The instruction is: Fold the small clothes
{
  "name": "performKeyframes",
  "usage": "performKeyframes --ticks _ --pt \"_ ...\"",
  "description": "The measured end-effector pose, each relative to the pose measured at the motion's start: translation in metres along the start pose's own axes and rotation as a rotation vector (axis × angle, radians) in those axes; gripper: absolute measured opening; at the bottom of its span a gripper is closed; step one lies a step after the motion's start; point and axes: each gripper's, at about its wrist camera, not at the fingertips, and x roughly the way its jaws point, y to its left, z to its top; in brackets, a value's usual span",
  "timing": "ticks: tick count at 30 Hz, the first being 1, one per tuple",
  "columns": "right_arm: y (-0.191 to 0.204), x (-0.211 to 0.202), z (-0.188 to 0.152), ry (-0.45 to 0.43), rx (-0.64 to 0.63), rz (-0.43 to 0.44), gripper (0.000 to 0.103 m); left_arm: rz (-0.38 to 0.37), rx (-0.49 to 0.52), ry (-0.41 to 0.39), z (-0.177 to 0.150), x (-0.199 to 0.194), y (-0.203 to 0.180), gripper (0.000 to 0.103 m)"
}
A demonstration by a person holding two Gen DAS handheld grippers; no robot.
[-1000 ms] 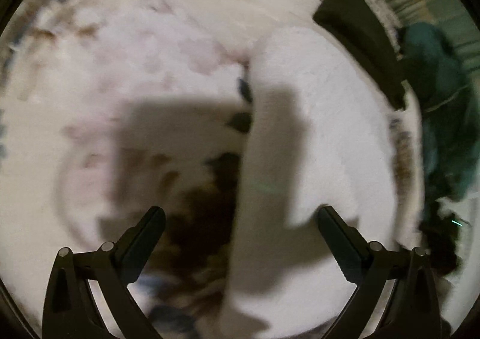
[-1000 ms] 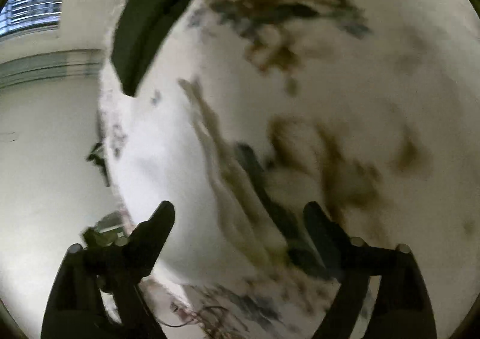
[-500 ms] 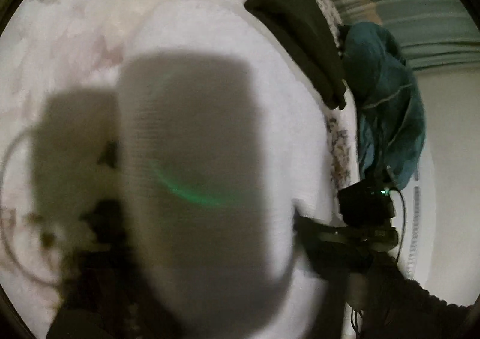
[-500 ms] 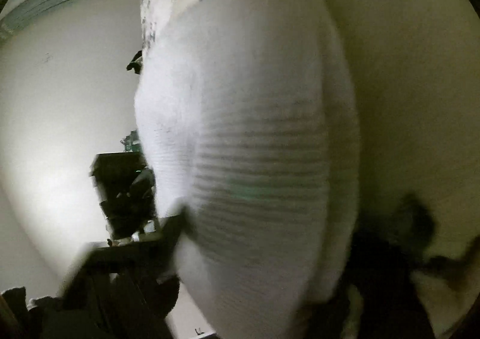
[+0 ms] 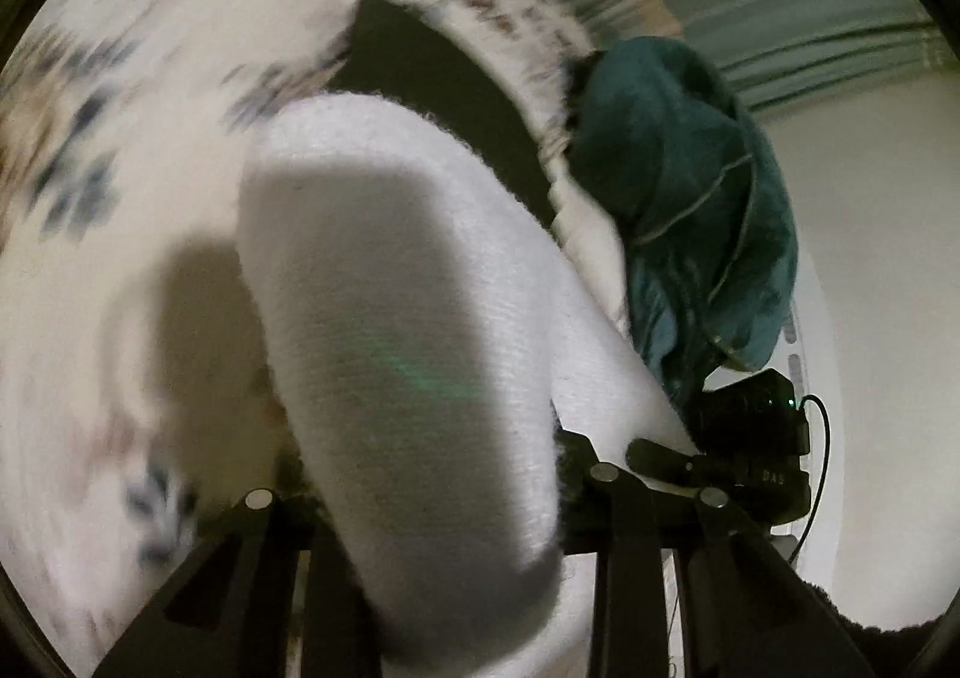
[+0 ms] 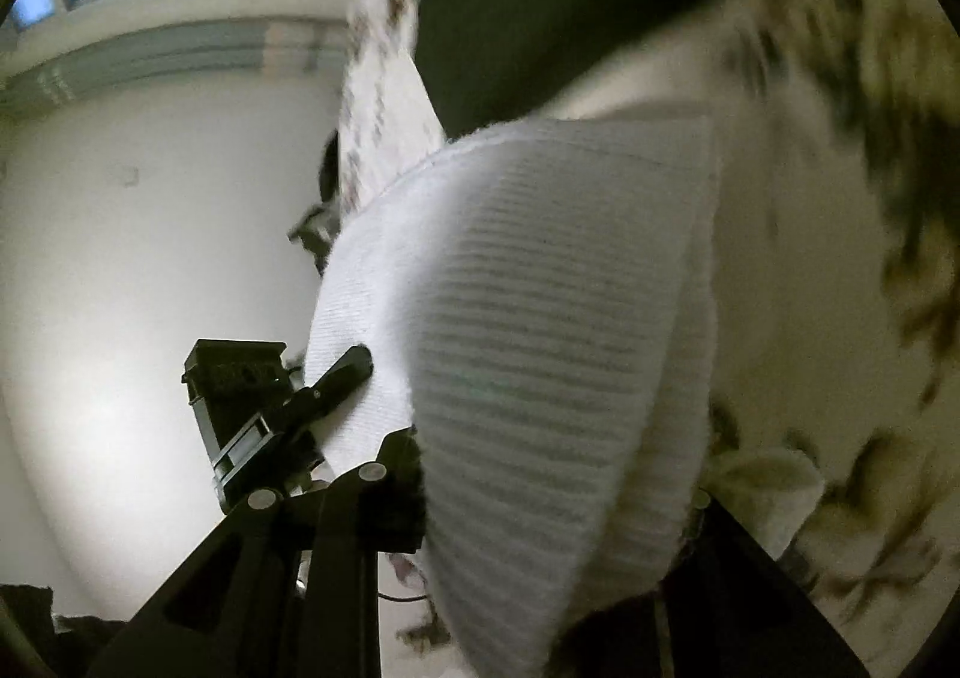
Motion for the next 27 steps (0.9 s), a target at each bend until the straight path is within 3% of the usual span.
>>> performKeyframes --ticks 4,7,10,13,14,16,17,18,20,22,24,27 --pt "0.023 -0.033 0.062 -0.096 -0.025 0.005 0.026 -0.028 0.048 -0.009 0.079 0.021 -0.021 0.027" --pt "0.034 -0.046 0.128 -0.162 -0.046 -0.007 0.026 -0.005 0.082 -0.004 0.140 0.051 -0.027 0.027" --pt "0.036 -0.037 0.191 -0.192 -0.054 -0.039 0.026 0.054 0.105 0.032 0.190 0.086 -0.017 0.029" --pt "0.024 -0.025 0.242 -0.202 -0.041 -0.094 0.026 0.127 0.070 0.102 0.220 0.121 0.008 0.035" --pt "0.019 -0.016 0.253 -0.197 -0.033 -0.107 0.026 0.139 0.043 0.134 0.224 0.133 0.022 0.036" --pt "0.015 0.009 0.272 -0.183 -0.015 -0.152 0.026 0.171 0.004 0.162 0.224 0.144 0.040 0.049" --pt "0.007 0.020 0.279 -0.169 -0.006 -0.172 0.027 0.203 0.001 0.152 0.223 0.143 0.046 0.070" --pt "0.000 0.027 0.285 -0.152 0.010 -0.185 0.032 0.220 0.015 0.137 0.221 0.139 0.047 0.077" --pt "-0.008 0.029 0.286 -0.144 0.022 -0.229 0.046 0.238 0.032 0.118 0.215 0.130 0.044 0.078" --pt "-0.004 0.022 0.284 -0.154 -0.003 -0.306 0.070 0.300 0.080 0.096 0.207 0.118 0.034 0.082" --pt "0.003 0.011 0.274 -0.182 -0.059 -0.426 0.084 0.410 0.158 0.043 0.197 0.105 0.019 0.093" --pt "0.019 -0.003 0.252 -0.232 -0.149 -0.634 0.095 0.547 0.261 -0.023 0.169 0.092 -0.001 0.096"
